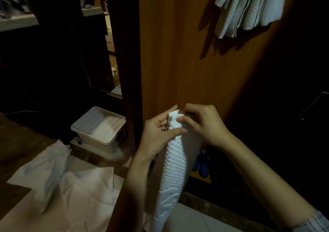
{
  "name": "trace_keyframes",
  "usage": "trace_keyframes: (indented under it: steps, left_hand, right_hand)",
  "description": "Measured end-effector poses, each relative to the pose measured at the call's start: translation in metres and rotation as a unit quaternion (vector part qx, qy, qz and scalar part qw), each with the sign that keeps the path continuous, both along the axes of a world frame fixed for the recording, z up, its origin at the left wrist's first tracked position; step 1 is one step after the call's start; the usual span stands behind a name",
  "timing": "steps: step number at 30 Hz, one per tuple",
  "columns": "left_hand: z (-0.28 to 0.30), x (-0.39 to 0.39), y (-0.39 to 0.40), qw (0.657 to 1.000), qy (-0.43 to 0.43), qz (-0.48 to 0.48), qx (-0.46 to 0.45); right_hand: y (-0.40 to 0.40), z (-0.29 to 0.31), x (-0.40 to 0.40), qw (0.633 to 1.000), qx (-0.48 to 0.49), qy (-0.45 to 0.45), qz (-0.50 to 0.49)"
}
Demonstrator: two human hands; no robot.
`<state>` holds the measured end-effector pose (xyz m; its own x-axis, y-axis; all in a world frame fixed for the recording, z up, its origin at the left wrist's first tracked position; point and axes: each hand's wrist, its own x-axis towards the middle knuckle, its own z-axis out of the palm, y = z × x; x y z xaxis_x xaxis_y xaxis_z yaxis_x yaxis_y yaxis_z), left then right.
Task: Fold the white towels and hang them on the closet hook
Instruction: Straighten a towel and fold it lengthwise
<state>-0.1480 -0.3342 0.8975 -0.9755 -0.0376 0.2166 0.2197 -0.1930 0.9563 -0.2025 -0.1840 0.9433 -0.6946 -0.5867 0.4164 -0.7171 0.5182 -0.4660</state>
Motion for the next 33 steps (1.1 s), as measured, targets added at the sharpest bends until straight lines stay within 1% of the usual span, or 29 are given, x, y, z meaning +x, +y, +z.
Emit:
trace_keyframes:
  steps: [2,5,6,7,9,11,13,14,17,21,23,25,27,29,31,33]
  left_hand:
    - [-0.002,-0.002,-0.001,1.000,0.004,0.004,-0.031]
    - [-0.004,-0.002,0.000,0.999,0.011,0.005,-0.036]
    - [-0.004,-0.002,0.002,0.999,0.012,0.011,-0.034]
    - [-0.006,-0.001,0.003,0.999,0.012,0.020,-0.030]
    - [-0.007,0.000,0.006,0.999,0.013,0.043,-0.021]
    - [-0.007,-0.001,0.007,0.998,0.018,0.060,-0.028]
    - [-0.009,-0.003,0.008,0.997,0.019,0.061,-0.041]
    - [-0.009,-0.004,0.008,0.997,0.018,0.060,-0.051]
    - [-0.015,-0.006,0.009,0.995,0.009,0.056,-0.085]
    - [-0.019,-0.008,0.008,0.994,0.015,0.060,-0.092]
    - [-0.019,-0.009,0.005,0.994,0.020,0.059,-0.086]
    - [-0.021,-0.008,0.002,0.996,0.020,0.062,-0.066]
    - [-0.024,-0.007,-0.002,0.997,0.021,0.060,-0.043]
    - [-0.026,-0.006,-0.006,0.998,0.015,0.052,-0.023]
    - [-0.028,-0.006,-0.008,0.999,0.008,0.047,-0.014]
    - [-0.029,-0.005,-0.008,0.999,0.008,0.043,-0.019]
  right_hand:
    - [0.002,0.003,0.000,0.999,0.004,-0.030,-0.012]
    - [0.007,0.007,0.000,0.998,0.003,-0.055,-0.022]
    - [0.012,0.007,-0.002,0.999,0.030,-0.034,-0.029]
    - [0.018,0.007,-0.004,0.996,0.081,0.010,-0.037]
    - [0.028,0.007,-0.009,0.979,0.179,0.087,-0.034]
    - [0.039,0.006,-0.013,0.967,0.220,0.129,-0.015]
    - [0.046,0.003,-0.017,0.940,0.270,0.208,-0.011]
    - [0.048,0.001,-0.018,0.927,0.288,0.238,-0.015]
    - [0.053,0.000,-0.020,0.913,0.317,0.256,-0.019]
    - [0.051,-0.007,-0.022,0.912,0.291,0.290,0.015]
    - [0.046,-0.008,-0.024,0.924,0.262,0.279,0.007]
    - [0.042,-0.010,-0.025,0.943,0.229,0.239,-0.014]
    - [0.041,-0.016,-0.026,0.964,0.201,0.174,-0.022]
    - [0.040,-0.020,-0.026,0.984,0.162,0.074,-0.008]
    - [0.042,-0.021,-0.028,0.989,0.148,0.005,0.002]
    - [0.046,-0.017,-0.032,0.983,0.185,-0.015,-0.002]
